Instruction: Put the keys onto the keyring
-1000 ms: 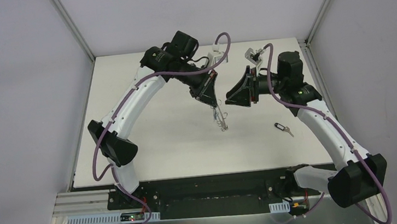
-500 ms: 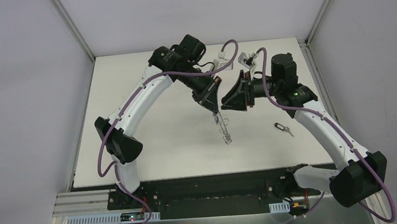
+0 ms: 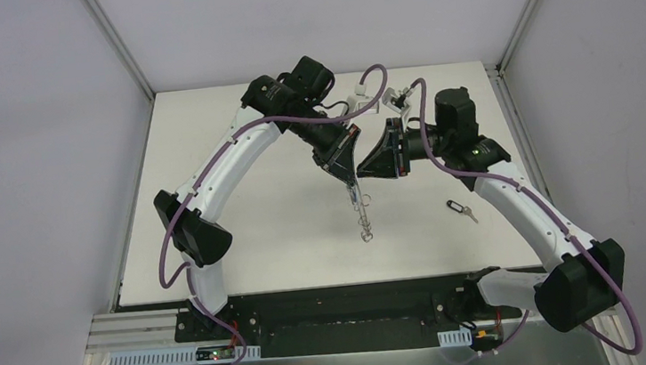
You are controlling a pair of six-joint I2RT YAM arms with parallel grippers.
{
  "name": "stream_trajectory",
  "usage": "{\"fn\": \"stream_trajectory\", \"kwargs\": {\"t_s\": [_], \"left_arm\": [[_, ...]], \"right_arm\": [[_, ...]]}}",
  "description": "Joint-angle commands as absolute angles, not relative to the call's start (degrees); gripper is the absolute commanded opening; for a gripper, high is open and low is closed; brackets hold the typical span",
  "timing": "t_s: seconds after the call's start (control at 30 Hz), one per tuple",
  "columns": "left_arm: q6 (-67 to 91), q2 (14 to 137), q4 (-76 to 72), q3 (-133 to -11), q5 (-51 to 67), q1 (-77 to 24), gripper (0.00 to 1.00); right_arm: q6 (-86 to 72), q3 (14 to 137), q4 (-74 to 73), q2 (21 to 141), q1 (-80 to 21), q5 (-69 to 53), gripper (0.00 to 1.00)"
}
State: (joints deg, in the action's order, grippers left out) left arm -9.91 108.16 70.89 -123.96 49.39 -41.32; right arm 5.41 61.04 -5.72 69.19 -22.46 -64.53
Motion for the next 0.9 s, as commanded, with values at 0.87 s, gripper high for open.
{"fn": "stream_trajectory", "kwargs": {"t_s": [0.87], "left_arm": [[-8.99, 101.42, 59.05, -117.41, 55.64, -39.64, 0.20]], "right_arm": [[-12.25, 59.74, 13.71, 69.19, -19.93, -68.73, 0.00]]}}
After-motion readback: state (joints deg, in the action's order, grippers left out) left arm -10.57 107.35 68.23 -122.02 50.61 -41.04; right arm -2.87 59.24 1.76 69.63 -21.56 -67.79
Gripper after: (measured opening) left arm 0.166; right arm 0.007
